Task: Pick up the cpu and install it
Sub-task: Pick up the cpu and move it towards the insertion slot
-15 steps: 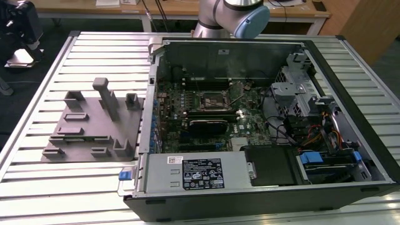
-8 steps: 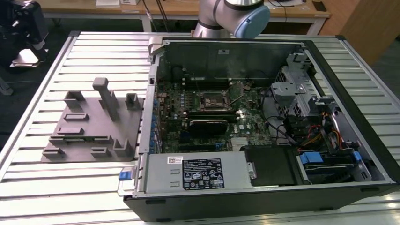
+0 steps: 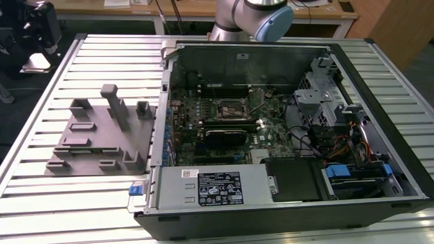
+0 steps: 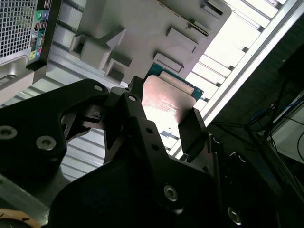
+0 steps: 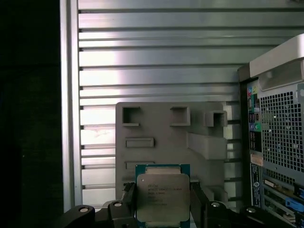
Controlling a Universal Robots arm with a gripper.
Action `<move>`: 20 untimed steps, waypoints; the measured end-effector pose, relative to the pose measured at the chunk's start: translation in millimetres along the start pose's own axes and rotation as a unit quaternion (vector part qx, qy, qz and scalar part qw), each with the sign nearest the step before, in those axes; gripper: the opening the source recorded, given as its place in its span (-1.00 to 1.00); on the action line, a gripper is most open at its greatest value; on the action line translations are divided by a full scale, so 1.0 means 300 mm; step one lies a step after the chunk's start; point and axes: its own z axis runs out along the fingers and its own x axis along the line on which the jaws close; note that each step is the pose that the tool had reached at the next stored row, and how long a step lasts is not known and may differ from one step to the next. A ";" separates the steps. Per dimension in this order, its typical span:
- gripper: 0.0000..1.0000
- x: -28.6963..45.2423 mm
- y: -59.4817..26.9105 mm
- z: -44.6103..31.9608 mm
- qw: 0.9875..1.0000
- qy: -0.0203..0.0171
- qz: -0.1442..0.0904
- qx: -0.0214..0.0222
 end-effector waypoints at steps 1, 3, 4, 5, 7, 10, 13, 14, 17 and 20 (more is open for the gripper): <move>0.08 -0.009 0.000 0.000 1.000 0.000 0.000 0.000; 0.08 -0.031 0.002 0.001 1.000 0.000 0.000 0.000; 0.08 -0.044 0.002 0.002 1.000 0.000 0.000 0.000; 0.08 -0.055 0.003 0.002 1.000 0.000 0.000 0.000; 0.08 -0.079 0.004 0.003 1.000 0.000 0.000 0.000; 0.08 -0.117 0.006 0.005 1.000 0.000 0.000 0.000; 0.08 -0.159 0.008 0.007 1.000 0.000 0.000 0.000; 0.08 -0.174 0.009 0.008 1.000 0.000 0.000 0.000; 0.08 -0.219 0.011 0.010 1.000 0.000 0.000 0.000; 0.08 -0.257 0.013 0.011 1.000 0.000 0.000 0.000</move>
